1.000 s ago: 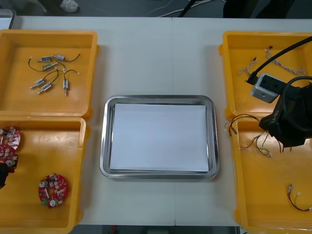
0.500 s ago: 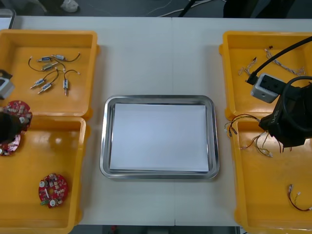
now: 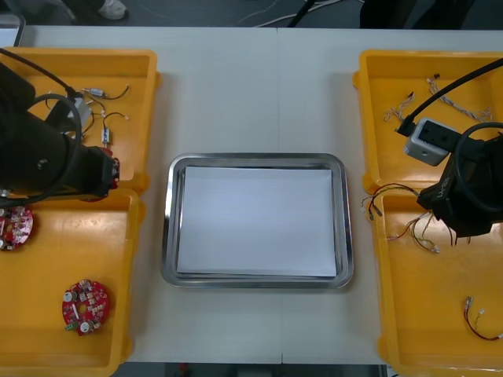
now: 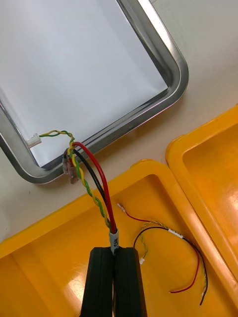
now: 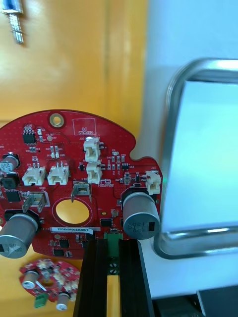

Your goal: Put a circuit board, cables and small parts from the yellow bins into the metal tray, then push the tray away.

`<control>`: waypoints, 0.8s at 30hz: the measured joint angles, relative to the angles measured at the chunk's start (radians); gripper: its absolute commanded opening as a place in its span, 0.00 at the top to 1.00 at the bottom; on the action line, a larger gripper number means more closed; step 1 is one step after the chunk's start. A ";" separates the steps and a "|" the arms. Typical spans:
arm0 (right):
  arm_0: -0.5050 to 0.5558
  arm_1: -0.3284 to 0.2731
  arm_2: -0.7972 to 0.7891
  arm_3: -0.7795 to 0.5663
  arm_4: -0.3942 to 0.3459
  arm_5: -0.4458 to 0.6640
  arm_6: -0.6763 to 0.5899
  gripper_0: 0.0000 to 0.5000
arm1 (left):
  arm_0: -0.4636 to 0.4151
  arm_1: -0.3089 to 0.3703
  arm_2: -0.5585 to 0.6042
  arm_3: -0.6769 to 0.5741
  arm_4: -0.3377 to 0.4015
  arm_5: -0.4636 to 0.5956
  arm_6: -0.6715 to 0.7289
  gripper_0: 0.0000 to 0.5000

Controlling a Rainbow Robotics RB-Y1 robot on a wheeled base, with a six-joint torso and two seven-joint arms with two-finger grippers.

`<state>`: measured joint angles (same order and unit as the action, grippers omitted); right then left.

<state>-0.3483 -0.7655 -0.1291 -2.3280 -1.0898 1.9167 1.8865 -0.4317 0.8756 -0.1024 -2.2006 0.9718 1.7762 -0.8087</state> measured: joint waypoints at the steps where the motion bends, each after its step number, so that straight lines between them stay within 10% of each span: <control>1: 0.000 0.000 0.000 0.000 0.000 0.000 0.000 1.00 | -0.016 -0.020 -0.011 0.000 -0.005 0.021 0.000 1.00; 7: -0.001 0.000 0.000 0.000 0.000 0.000 0.000 1.00 | -0.152 -0.158 -0.129 0.000 -0.108 0.131 0.060 1.00; 16: -0.001 0.000 0.000 -0.001 0.000 0.000 0.000 1.00 | -0.309 -0.303 -0.387 0.031 -0.226 0.136 0.602 1.00; 24: -0.001 0.000 0.000 -0.001 0.000 0.000 0.000 1.00 | -0.284 -0.341 -0.509 0.041 -0.341 0.131 0.424 1.00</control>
<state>-0.3495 -0.7654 -0.1290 -2.3289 -1.0898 1.9169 1.8865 -0.7152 0.5341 -0.6111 -2.1595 0.6312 1.9073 -0.3850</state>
